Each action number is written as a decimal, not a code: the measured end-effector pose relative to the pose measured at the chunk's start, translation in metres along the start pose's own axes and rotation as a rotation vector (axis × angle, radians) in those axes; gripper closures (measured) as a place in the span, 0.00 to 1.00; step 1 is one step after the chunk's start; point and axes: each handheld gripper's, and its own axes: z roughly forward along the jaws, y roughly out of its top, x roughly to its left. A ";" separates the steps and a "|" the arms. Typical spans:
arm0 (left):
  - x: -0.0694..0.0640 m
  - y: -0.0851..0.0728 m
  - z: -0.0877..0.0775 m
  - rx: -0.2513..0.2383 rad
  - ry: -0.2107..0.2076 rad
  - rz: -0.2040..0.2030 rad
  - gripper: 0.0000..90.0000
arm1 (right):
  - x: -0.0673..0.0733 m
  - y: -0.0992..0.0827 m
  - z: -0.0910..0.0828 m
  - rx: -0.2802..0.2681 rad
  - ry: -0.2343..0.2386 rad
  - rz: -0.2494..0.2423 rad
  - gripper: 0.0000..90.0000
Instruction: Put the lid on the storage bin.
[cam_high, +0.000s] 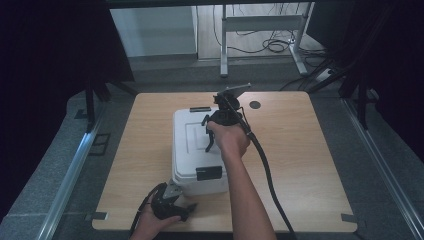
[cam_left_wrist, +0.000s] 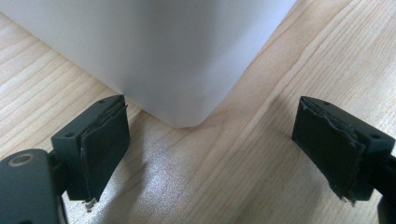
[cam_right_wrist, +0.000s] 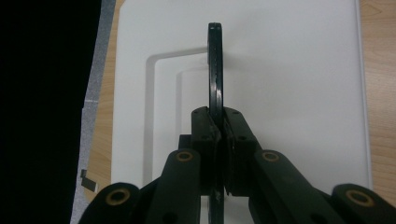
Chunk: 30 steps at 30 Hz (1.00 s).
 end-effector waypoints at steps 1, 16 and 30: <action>0.000 0.000 0.000 0.000 0.000 0.000 0.12 | 0.000 0.000 0.000 0.000 0.000 0.000 0.95; 0.001 0.000 0.000 0.005 -0.002 0.005 0.12 | 0.002 -0.005 0.022 0.016 -0.010 0.018 0.95; 0.000 0.000 0.000 0.000 0.002 0.000 0.12 | -0.007 -0.008 0.032 0.019 0.006 0.028 0.94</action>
